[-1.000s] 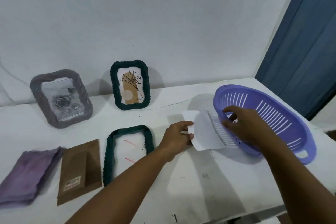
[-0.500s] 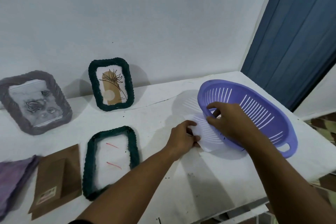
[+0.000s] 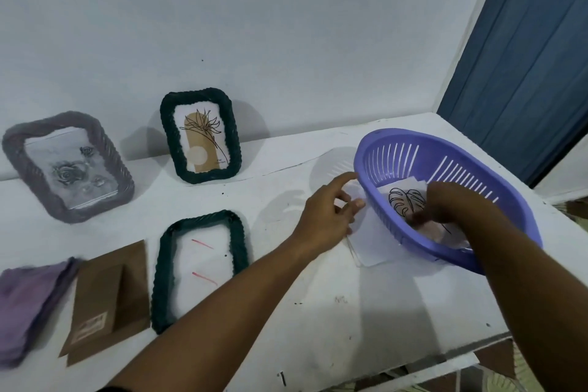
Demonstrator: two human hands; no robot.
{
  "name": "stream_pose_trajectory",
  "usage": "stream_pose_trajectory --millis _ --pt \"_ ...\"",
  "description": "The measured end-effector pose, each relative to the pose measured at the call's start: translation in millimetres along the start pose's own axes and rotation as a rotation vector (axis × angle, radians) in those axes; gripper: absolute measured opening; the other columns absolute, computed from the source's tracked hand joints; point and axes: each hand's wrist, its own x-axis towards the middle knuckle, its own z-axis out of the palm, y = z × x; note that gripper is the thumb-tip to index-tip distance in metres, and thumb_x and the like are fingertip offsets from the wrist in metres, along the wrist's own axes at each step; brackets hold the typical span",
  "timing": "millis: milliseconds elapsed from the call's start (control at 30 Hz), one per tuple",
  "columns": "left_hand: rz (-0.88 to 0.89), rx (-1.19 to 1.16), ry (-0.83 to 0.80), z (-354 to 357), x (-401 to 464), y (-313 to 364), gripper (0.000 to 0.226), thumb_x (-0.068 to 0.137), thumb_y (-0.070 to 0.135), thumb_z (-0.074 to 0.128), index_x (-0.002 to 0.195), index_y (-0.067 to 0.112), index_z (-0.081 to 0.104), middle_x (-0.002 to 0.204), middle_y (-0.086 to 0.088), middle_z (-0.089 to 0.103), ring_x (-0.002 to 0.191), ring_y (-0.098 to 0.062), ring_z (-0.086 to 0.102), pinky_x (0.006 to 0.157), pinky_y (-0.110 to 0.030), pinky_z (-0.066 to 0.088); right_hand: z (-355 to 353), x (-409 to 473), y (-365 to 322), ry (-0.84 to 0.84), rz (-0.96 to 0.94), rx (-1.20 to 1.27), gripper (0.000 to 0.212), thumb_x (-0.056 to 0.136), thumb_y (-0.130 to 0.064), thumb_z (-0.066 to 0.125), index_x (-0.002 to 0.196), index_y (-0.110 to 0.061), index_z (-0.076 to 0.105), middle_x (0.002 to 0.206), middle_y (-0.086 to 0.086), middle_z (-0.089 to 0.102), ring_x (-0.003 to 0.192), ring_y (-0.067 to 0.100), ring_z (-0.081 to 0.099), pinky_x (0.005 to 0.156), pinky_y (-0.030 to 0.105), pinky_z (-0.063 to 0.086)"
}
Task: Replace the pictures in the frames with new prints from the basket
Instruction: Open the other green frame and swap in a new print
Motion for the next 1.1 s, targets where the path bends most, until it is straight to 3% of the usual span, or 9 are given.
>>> stream_pose_trajectory --millis 100,200,267,400,533,700,767,1000,1100 --pt "0.036 0.019 -0.032 5.6 0.7 2.9 0.049 0.089 0.026 0.063 0.134 0.034 0.047 0.116 -0.002 0.056 0.088 -0.022 0.064 0.063 -0.02 0.058 4.3 7.1 0.8 0.016 0.013 -0.049 0.071 0.071 -0.041 0.079 0.126 -0.004 0.053 0.121 0.013 0.061 0.106 0.029 0.058 0.09 0.034 0.045" --pt "0.054 0.086 -0.022 7.7 -0.1 -2.4 0.049 0.087 0.031 0.064 0.134 0.034 0.048 0.12 -0.002 0.056 0.096 -0.021 0.062 0.079 -0.034 0.059 5.2 12.2 1.9 0.027 0.032 -0.042 0.071 0.069 -0.039 0.081 0.125 -0.003 0.055 0.119 0.013 0.063 0.104 0.029 0.06 0.088 0.034 0.047" --pt "0.057 0.121 -0.019 7.3 -1.0 -3.8 0.05 0.087 0.033 0.063 0.135 0.036 0.047 0.121 -0.001 0.055 0.099 -0.019 0.061 0.084 -0.034 0.057 4.5 14.5 2.7 0.017 0.049 -0.015 0.07 0.069 -0.036 0.082 0.124 -0.003 0.055 0.119 0.014 0.063 0.105 0.03 0.06 0.088 0.034 0.046" --pt "0.066 0.173 -0.021 5.4 -2.0 -2.3 0.051 0.088 0.035 0.062 0.137 0.036 0.045 0.124 0.0 0.054 0.098 -0.013 0.057 0.08 -0.026 0.053 2.5 15.7 6.9 0.007 0.097 0.039 0.069 0.07 -0.034 0.082 0.123 0.0 0.055 0.119 0.017 0.061 0.108 0.032 0.057 0.091 0.036 0.044" --pt "0.058 0.202 -0.046 2.7 -4.0 1.8 0.052 0.089 0.036 0.06 0.139 0.033 0.043 0.128 -0.001 0.053 0.105 -0.017 0.058 0.079 -0.022 0.048 3.2 15.7 11.8 0.031 0.113 0.099 0.07 0.073 -0.031 0.08 0.127 0.003 0.05 0.124 0.02 0.057 0.113 0.033 0.053 0.096 0.037 0.043" --pt "0.054 0.212 -0.109 -4.8 -6.8 7.4 0.055 0.091 0.035 0.057 0.143 0.031 0.039 0.136 -0.005 0.049 0.115 -0.024 0.055 0.093 -0.033 0.048 1.1 20.6 14.5 0.114 0.085 0.115 0.059 0.072 -0.025 0.081 0.119 0.002 0.057 0.114 0.018 0.065 0.084 0.025 0.056 0.078 0.034 0.045" --pt "0.053 0.233 -0.14 -7.2 -8.2 7.6 0.056 0.092 0.036 0.056 0.144 0.033 0.036 0.136 -0.005 0.048 0.116 -0.024 0.055 0.095 -0.034 0.047 4.0 20.8 15.9 0.118 0.087 0.124 0.059 0.071 -0.024 0.082 0.118 0.002 0.058 0.112 0.019 0.065 0.081 0.025 0.054 0.077 0.034 0.045" --pt "0.042 0.291 -0.202 -11.1 -10.3 4.6 0.059 0.093 0.04 0.052 0.146 0.04 0.027 0.13 -0.005 0.049 0.111 -0.021 0.055 0.092 -0.032 0.047 9.6 23.8 17.5 0.125 0.093 0.028 0.057 0.073 -0.026 0.081 0.116 0.002 0.058 0.109 0.017 0.066 0.081 0.025 0.054 0.075 0.029 0.043" --pt "0.046 0.307 -0.222 -13.0 -12.3 4.4 0.059 0.094 0.04 0.051 0.147 0.04 0.025 0.132 -0.006 0.047 0.113 -0.022 0.053 0.095 -0.033 0.045 9.1 24.9 17.1 0.173 0.098 -0.025 0.055 0.075 -0.028 0.079 0.117 0.001 0.058 0.113 0.015 0.064 0.096 0.027 0.059 0.079 0.03 0.044"
